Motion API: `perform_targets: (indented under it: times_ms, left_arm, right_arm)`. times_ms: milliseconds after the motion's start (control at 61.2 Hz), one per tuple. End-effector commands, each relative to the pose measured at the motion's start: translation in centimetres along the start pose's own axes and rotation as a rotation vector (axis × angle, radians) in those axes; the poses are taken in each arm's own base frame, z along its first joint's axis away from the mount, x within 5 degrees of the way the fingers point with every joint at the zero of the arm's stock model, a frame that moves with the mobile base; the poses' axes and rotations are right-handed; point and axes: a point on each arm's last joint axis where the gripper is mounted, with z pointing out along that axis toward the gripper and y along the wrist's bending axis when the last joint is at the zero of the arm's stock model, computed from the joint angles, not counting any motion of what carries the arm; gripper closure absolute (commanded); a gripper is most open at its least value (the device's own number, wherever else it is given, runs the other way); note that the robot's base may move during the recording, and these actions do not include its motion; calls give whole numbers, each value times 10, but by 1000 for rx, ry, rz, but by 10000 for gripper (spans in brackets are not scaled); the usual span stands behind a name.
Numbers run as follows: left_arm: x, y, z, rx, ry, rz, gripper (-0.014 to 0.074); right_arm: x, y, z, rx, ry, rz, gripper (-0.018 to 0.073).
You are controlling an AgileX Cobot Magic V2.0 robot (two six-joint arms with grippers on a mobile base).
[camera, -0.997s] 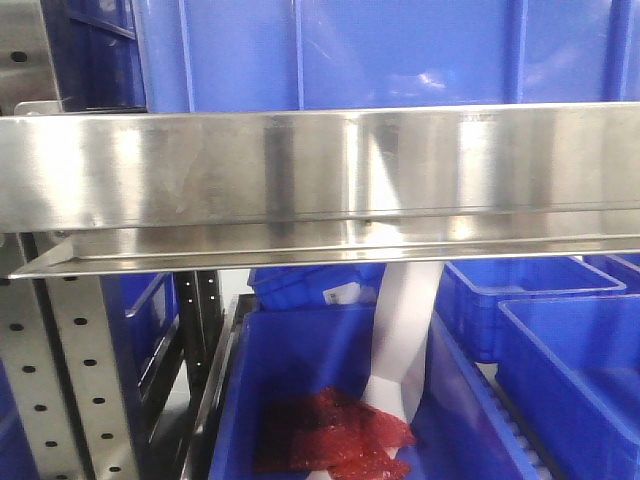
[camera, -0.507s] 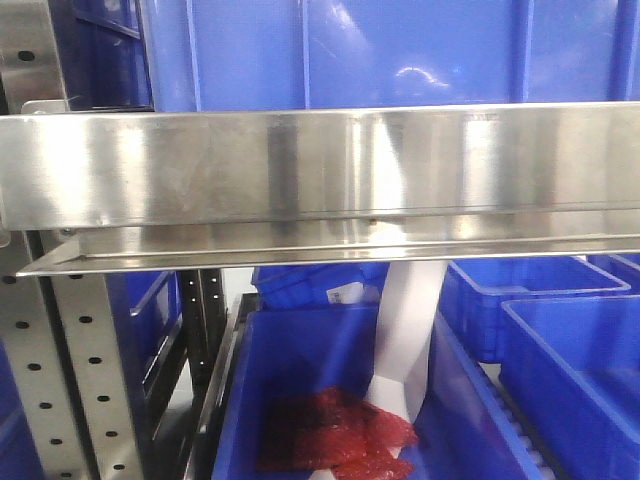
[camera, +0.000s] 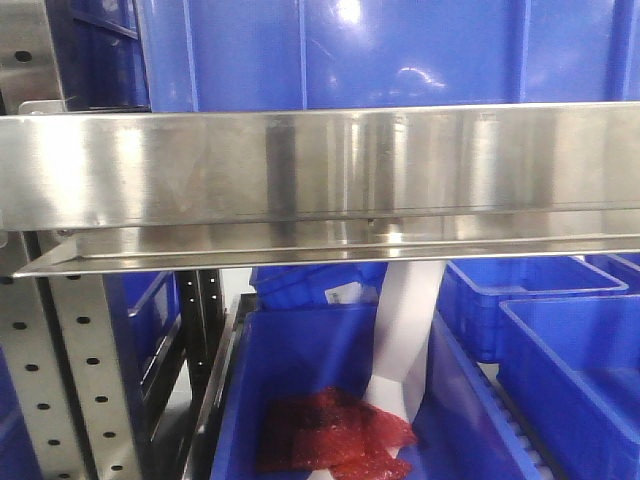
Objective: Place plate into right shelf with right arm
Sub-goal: 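Carry the plate in the right gripper up to the blue bin shelf, then lower the plate into the blue bin and open the right gripper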
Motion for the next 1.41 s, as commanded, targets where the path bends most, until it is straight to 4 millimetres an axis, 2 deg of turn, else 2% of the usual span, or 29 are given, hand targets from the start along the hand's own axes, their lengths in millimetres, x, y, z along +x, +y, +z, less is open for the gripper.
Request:
perform_targets:
  times_ms: [0, 98, 212, 278, 408, 556, 686, 752, 850, 931, 1029, 1242, 1389]
  left_arm:
    - [-5, 0, 0, 3, -83, -7, 643]
    - [-5, 0, 0, 3, -83, -7, 643]
    - [-5, 0, 0, 3, -83, -7, 643]
    - [-5, 0, 0, 3, -83, -7, 643]
    - [-5, 0, 0, 3, -83, -7, 643]
    - [-5, 0, 0, 3, -83, -7, 643]
    - [-5, 0, 0, 3, -83, -7, 643]
    - [-5, 0, 0, 3, -83, -7, 643]
    - [-5, 0, 0, 3, -83, -7, 643]
    - [-5, 0, 0, 3, -83, -7, 643]
    - [-5, 0, 0, 3, -83, -7, 643]
    - [-5, 0, 0, 3, -83, -7, 643]
    - [-5, 0, 0, 3, -83, -7, 643]
  right_arm:
    - [-30, -5, 39, 36, -66, 8, 503]
    - [-38, -9, 80, 48, -56, 9, 503]
    - [-32, -13, 137, 50, -5, 11, 503]
    - [-25, -15, 160, 52, 20, 12, 503]
    - [-14, -19, 196, 74, 22, 12, 503]
    - [3, -27, 224, 128, -7, 7, 503]
    - [19, -28, 234, 120, 46, -16, 498]
    - [25, -26, 235, 99, 89, -34, 466]
    - [31, -25, 237, 81, 125, -40, 322]
    - [31, -24, 237, 78, 131, -39, 109]
    - [31, -25, 237, 80, 128, -47, -80]
    - [27, -23, 234, 70, 131, -46, -73]
    - [-1, -18, 212, 41, 95, -47, -73]
